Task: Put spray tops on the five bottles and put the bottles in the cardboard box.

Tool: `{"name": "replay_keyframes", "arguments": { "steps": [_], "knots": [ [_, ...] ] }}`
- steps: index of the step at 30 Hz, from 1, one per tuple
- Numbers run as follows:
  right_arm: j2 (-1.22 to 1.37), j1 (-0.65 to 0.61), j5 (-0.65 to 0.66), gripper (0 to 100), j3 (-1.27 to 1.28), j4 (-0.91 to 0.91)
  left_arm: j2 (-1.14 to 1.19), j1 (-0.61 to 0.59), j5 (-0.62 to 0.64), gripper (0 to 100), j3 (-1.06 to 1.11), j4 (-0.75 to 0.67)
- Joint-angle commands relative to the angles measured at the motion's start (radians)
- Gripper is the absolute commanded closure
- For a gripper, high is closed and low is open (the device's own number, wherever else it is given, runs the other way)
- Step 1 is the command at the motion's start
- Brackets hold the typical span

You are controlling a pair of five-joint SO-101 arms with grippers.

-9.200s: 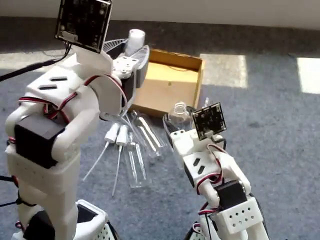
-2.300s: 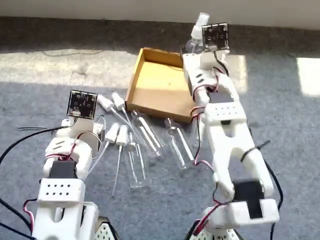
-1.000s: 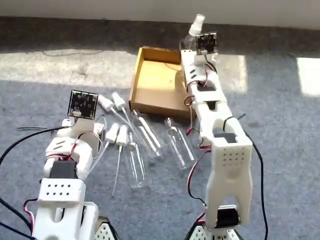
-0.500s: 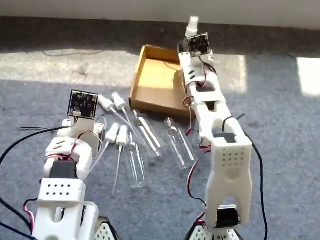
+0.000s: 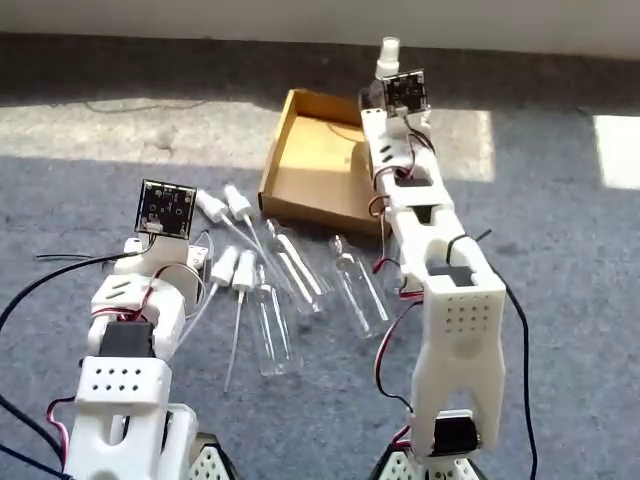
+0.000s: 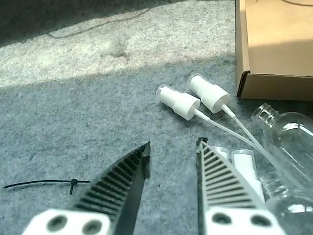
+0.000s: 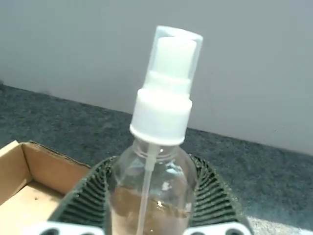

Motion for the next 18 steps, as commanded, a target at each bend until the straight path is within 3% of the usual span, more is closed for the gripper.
{"name": "replay_keyframes", "arguments": {
  "steps": [1, 4, 18],
  "knots": [
    [-0.013, 0.001, -0.014, 87.9, -0.005, -0.015, -0.010, 0.019, 0.005, 85, -0.004, -0.015],
    [-0.015, 0.001, -0.014, 83.8, -0.005, -0.015, -0.010, 0.019, 0.005, 85, -0.004, -0.015],
    [-0.021, 0.002, -0.014, 83.5, -0.012, -0.015, -0.010, 0.019, 0.005, 85, -0.004, -0.015]
  ]
}}
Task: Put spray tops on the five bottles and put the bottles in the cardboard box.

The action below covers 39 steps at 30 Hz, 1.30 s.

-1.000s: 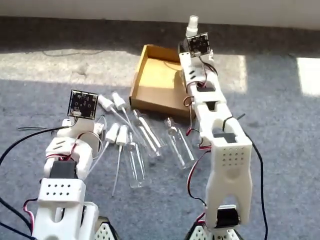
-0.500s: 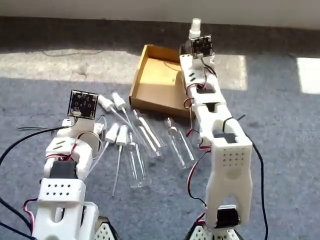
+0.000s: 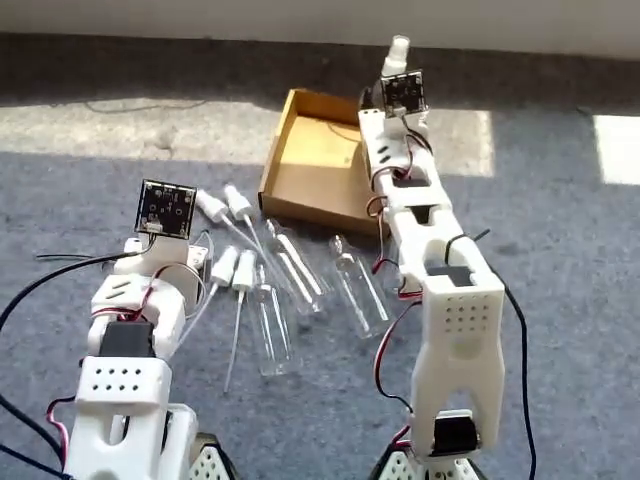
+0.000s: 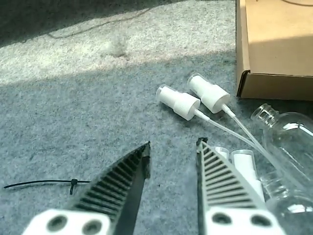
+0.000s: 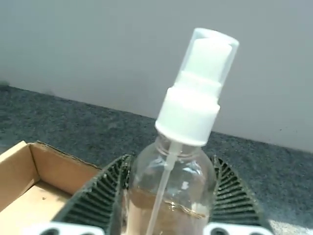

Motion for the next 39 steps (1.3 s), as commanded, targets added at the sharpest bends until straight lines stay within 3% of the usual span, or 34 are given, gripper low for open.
{"name": "replay_keyframes", "arguments": {
  "steps": [1, 7, 14, 23, 39],
  "knots": [
    [-0.021, 0.007, -0.003, 83.5, -0.012, -0.015, -0.010, 0.019, 0.005, 85, -0.004, -0.015],
    [-0.022, 0.012, 0.000, 83.2, -0.012, -0.015, -0.010, 0.019, 0.005, 85, -0.004, -0.015],
    [-0.022, 0.024, -0.003, 74.5, -0.012, -0.015, -0.010, 0.019, 0.005, 85, -0.004, -0.015],
    [-0.131, 0.022, 0.000, 74.1, 0.004, -0.012, -0.010, 0.019, 0.005, 85, -0.004, -0.015],
    [-0.173, 0.021, 0.002, 74.1, -0.031, 0.183, -0.010, 0.019, 0.005, 85, -0.004, -0.015]
  ]
}}
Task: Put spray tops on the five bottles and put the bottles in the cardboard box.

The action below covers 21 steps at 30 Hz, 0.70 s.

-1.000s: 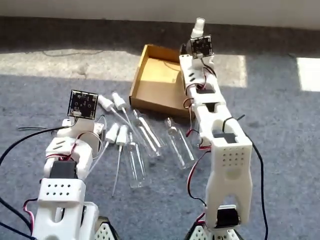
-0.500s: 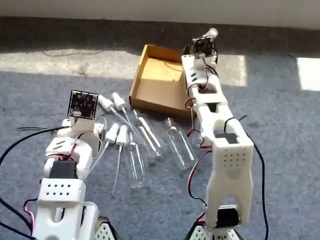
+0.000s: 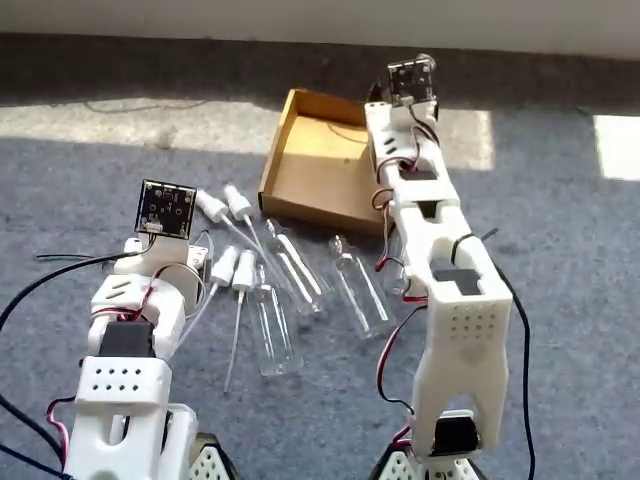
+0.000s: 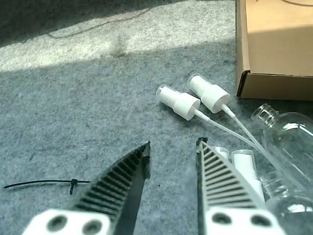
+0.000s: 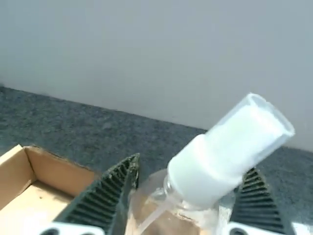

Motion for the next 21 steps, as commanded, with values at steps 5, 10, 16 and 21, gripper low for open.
{"name": "replay_keyframes", "arguments": {
  "steps": [5, 10, 16, 21],
  "knots": [
    [-0.140, 0.010, -0.002, 74.1, -0.136, 0.150, -0.010, 0.019, 0.005, 85, -0.004, -0.015],
    [-0.173, -0.015, -0.002, 74.1, -0.272, 0.288, -0.010, 0.019, 0.005, 85, -0.004, -0.015],
    [-0.177, -0.028, -0.003, 74.1, -0.481, 0.463, -0.010, 0.019, 0.005, 85, -0.004, -0.015],
    [-0.179, -0.035, -0.003, 74.1, -0.740, 0.759, -0.010, 0.019, 0.005, 85, -0.004, -0.015]
  ]
}}
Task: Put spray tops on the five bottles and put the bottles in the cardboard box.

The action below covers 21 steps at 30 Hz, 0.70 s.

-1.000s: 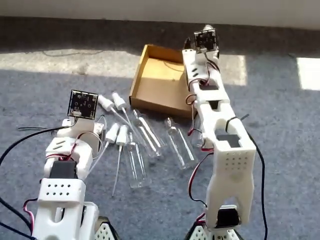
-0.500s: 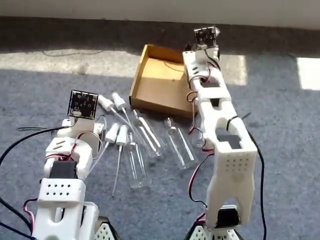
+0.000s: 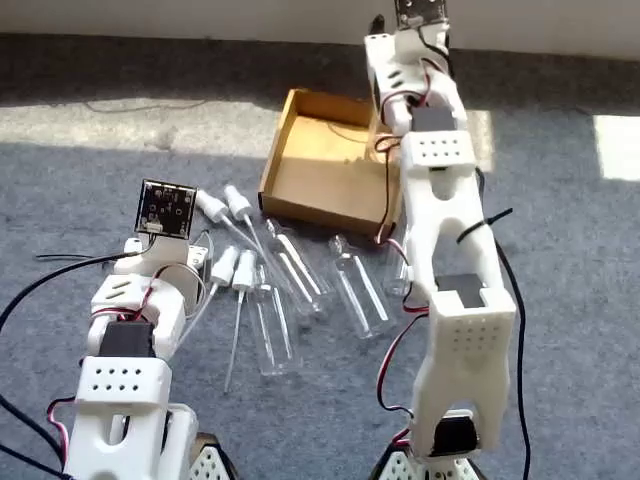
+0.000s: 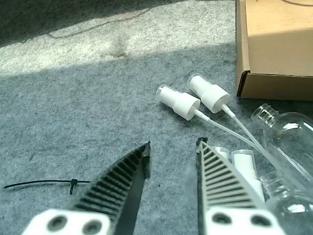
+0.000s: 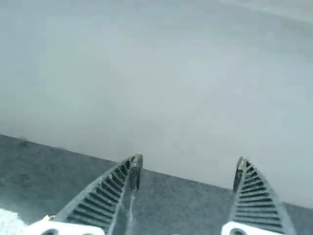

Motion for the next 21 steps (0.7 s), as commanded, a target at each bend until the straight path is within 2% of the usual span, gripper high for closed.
{"name": "replay_keyframes", "arguments": {
  "steps": [1, 8, 14, 15, 17, 21],
  "knots": [
    [-0.082, -0.019, -0.003, 74.1, -0.263, 0.260, -0.010, 0.018, 0.005, 85, -0.004, -0.015],
    [-0.074, -0.137, -0.005, 74.1, -0.704, 0.932, -0.010, 0.015, 0.005, 85, -0.004, -0.015],
    [-0.079, -0.173, 0.000, 74.1, -0.923, 1.365, -0.010, 0.013, 0.005, 85, -0.004, -0.015],
    [-0.079, -0.171, 0.002, 74.1, -0.946, 1.419, -0.010, 0.013, 0.005, 85, -0.004, -0.015],
    [-0.071, -0.113, -0.003, 74.1, -0.908, 1.411, -0.010, 0.013, 0.005, 85, -0.004, -0.015],
    [-0.088, -0.030, -0.087, 74.1, -0.659, 1.408, -0.010, 0.013, 0.005, 85, -0.004, -0.015]
  ]
}}
